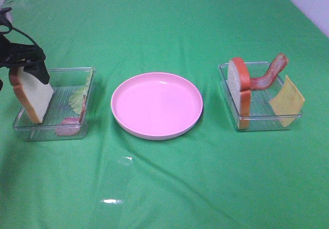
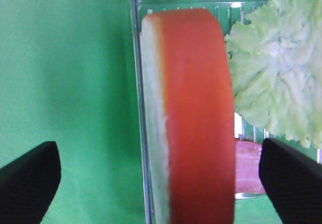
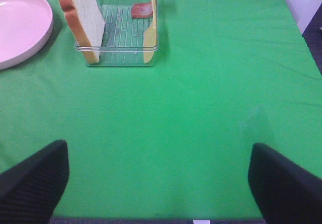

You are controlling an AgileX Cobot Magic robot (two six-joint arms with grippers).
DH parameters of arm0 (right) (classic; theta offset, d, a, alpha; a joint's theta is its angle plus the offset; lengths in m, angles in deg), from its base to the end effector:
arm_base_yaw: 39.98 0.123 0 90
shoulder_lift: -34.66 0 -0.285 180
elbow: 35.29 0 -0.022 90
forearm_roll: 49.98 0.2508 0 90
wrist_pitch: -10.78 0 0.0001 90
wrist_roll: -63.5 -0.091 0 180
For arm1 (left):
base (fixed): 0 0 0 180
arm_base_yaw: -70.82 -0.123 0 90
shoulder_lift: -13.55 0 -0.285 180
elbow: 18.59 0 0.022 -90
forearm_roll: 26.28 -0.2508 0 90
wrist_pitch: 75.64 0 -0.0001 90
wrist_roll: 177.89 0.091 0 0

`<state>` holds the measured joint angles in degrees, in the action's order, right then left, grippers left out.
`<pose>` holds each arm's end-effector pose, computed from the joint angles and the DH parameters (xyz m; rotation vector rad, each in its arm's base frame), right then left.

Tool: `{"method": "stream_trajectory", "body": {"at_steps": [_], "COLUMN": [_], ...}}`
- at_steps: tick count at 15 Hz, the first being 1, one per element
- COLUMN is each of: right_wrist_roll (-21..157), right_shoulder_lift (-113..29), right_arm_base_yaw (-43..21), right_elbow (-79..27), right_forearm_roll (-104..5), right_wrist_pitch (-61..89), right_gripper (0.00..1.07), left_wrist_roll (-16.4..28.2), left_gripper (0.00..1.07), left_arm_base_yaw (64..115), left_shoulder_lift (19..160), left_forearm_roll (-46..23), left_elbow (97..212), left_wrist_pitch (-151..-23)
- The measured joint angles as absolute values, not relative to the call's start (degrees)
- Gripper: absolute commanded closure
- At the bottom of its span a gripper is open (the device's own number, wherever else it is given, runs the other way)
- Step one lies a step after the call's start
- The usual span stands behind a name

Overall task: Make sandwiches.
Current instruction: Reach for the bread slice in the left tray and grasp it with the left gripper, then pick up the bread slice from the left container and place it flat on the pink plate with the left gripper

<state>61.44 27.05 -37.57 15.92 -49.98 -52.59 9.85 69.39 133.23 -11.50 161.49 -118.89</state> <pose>-0.0023 -0.0001 0.2608 -0.0065 2.1330 0.0459 0.3981 -0.0060 0.1807 -0.0728 2.8169 -0.2548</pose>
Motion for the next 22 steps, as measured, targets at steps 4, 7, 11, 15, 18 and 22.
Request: {"method": "stream_trajectory", "body": {"at_steps": [4,7,11,15,18,22], "right_wrist_roll": [61.4,61.4,61.4,61.4,61.4,61.4], "right_shoulder_lift": [27.0,27.0,27.0,27.0,27.0,27.0], "right_arm_base_yaw": [-37.6,-37.6,-37.6,-37.6,-37.6,-37.6], "right_elbow": [15.9,15.9,15.9,15.9,15.9,15.9], "right_forearm_roll": [-50.0,-50.0,-50.0,-50.0,-50.0,-50.0], "right_wrist_pitch": [-52.6,-52.6,-52.6,-52.6,-52.6,-52.6], "right_gripper": [0.13,0.13,0.13,0.13,0.13,0.13], "left_wrist_roll": [9.8,9.8,9.8,9.8,9.8,9.8], "left_gripper": [0.29,0.56,0.96,0.96,0.96,0.96], "left_arm_base_yaw": [69.4,69.4,69.4,69.4,69.4,69.4], "left_shoulder_lift": [133.2,133.2,133.2,133.2,132.8,128.7], "left_forearm_roll": [-11.3,-10.8,-7.8,-6.9,-6.3,-5.5], "left_elbow": [161.5,161.5,161.5,161.5,161.5,161.5], "left_wrist_pitch": [-115.9,-114.9,-114.4,-114.4,-115.7,-116.2]}}
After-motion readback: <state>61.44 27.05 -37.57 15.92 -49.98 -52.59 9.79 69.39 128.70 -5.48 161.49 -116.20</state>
